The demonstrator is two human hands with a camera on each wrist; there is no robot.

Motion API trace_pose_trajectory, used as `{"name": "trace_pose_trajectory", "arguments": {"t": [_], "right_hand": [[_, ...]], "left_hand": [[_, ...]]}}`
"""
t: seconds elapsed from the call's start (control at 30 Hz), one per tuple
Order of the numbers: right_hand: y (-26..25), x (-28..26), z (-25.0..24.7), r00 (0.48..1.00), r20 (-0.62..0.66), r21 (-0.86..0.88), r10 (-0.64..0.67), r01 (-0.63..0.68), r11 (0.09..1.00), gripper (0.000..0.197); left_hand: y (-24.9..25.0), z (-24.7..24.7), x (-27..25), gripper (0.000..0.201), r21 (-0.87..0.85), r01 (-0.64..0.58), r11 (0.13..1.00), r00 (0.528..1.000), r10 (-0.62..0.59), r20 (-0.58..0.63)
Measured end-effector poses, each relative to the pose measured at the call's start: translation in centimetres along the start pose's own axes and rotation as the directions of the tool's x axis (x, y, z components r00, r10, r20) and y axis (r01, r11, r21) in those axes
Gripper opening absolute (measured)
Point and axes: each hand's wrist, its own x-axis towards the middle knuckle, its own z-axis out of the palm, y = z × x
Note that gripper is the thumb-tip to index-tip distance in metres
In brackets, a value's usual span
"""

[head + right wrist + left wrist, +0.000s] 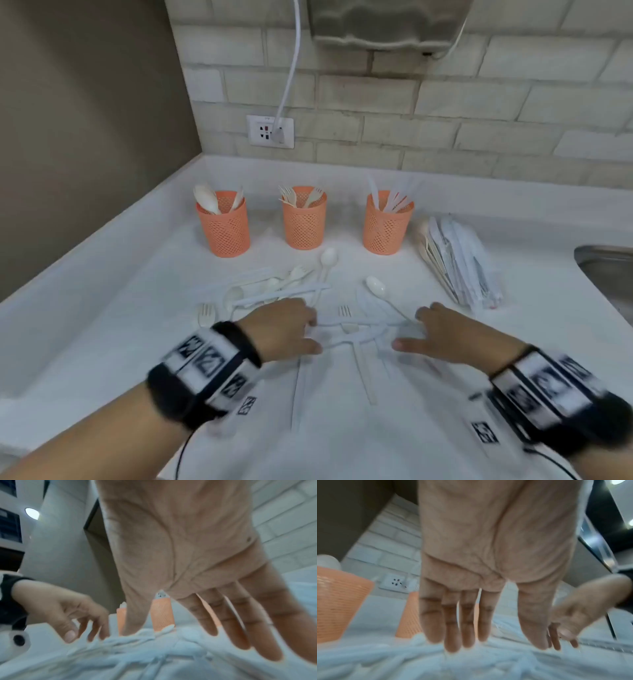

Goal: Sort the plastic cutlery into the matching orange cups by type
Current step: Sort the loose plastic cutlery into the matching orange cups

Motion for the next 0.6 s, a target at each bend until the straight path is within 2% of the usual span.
{"name": "trace_pose_trajectory", "arguments": {"t": [0.07,0.13,0.2,0.3,0.33,0.47,0.6], "right_hand": [[-1.3,0.9,0.3,0.994,0.035,0.013,0.1,-0.101,0.995,0.085],[-2.8,1.1,0.4,0.993,0.048,0.0,0.108,-0.108,0.994,0.093],[-3.9,1.5,0.6,0.995,0.005,-0.034,0.098,-0.098,0.995,0.102],[-4.6,1.9,0.8,0.997,-0.021,-0.092,0.077,-0.079,0.993,0.117],[-4.7,2.0,0.7,0.997,-0.009,-0.086,0.073,-0.073,0.994,0.116],[-4.8,2.3,-0.2,0.998,0.029,0.009,0.05,-0.05,0.999,0.092],[-5.1,2.8,0.4,0.997,-0.043,0.034,0.07,-0.069,0.997,0.103]], "left_hand": [[1.2,0.7,1.7,0.056,0.069,0.02,0.997,1.0,-0.019,-0.009],[2.5,1.3,3.2,0.059,0.152,0.002,0.988,1.0,0.001,-0.019],[2.9,1.6,4.5,0.052,0.234,0.009,0.972,1.0,-0.004,-0.024],[2.8,1.6,5.9,0.028,0.298,0.038,0.954,0.998,-0.022,-0.055],[2.8,1.7,6.3,0.022,0.297,0.057,0.953,0.997,-0.037,-0.072],[2.3,1.6,6.8,0.024,0.293,0.083,0.952,0.995,-0.065,-0.07],[1.4,0.5,7.2,0.026,0.288,0.112,0.951,0.993,-0.098,-0.064]]}}
